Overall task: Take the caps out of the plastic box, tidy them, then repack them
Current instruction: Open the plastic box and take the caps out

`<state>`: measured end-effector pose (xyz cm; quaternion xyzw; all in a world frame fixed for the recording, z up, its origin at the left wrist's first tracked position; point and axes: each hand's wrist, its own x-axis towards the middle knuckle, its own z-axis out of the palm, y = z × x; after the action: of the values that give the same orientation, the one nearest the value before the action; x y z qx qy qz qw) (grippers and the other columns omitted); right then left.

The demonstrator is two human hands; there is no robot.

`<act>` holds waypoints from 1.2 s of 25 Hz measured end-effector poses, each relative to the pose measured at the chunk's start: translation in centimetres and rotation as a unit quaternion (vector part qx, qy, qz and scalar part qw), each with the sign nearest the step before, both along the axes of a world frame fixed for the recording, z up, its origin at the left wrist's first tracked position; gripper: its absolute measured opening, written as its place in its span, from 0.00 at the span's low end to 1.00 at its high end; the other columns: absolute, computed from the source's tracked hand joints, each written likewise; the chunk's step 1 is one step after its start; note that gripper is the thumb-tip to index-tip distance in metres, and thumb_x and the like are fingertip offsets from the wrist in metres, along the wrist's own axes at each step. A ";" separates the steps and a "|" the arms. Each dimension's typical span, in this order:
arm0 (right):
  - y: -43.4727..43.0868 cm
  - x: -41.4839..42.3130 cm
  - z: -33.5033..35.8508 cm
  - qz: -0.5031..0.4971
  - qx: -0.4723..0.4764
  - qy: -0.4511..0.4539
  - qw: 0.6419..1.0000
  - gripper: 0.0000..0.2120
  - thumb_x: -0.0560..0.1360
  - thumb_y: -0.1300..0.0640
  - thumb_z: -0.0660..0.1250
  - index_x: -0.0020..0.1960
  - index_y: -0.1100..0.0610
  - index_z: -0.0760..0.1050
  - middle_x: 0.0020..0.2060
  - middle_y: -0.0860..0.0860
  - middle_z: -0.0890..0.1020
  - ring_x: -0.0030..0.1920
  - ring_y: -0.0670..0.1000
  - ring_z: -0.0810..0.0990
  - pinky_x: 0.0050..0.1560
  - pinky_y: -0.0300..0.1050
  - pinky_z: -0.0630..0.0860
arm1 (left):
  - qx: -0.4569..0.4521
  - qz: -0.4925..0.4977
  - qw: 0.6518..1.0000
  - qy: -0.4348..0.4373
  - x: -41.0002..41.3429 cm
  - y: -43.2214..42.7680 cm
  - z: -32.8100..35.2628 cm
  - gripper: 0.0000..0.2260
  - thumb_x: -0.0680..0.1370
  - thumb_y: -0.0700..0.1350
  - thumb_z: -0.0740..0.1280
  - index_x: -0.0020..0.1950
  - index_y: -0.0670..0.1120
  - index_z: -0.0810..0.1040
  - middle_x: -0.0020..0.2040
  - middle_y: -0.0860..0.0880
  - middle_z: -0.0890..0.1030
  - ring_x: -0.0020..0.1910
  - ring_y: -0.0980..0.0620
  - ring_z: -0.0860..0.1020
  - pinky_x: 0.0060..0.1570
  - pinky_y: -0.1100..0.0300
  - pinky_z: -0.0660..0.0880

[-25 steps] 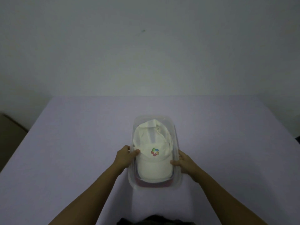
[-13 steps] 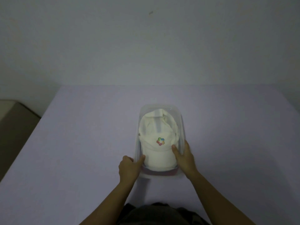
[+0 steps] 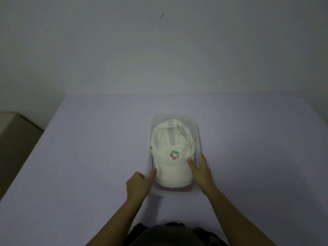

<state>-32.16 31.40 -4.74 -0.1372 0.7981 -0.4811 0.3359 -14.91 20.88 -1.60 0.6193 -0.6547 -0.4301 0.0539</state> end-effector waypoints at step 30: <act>1.3 1.1 0.7 0.084 0.092 0.068 0.990 0.33 0.78 0.64 0.60 0.76 0.55 0.46 0.61 0.69 0.74 0.58 0.65 0.76 0.56 0.49 0.72 | 0.214 0.281 0.839 0.414 11.7 -12.1 -3.9 0.08 0.80 0.38 0.58 0.47 0.47 0.75 0.31 0.47 0.84 0.29 0.51 0.83 0.32 0.58 0.81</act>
<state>-31.04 32.75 -4.08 -0.2045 0.8455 -0.3653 0.3314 -3.21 8.83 -5.46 0.5371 -0.2614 -0.7420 0.3043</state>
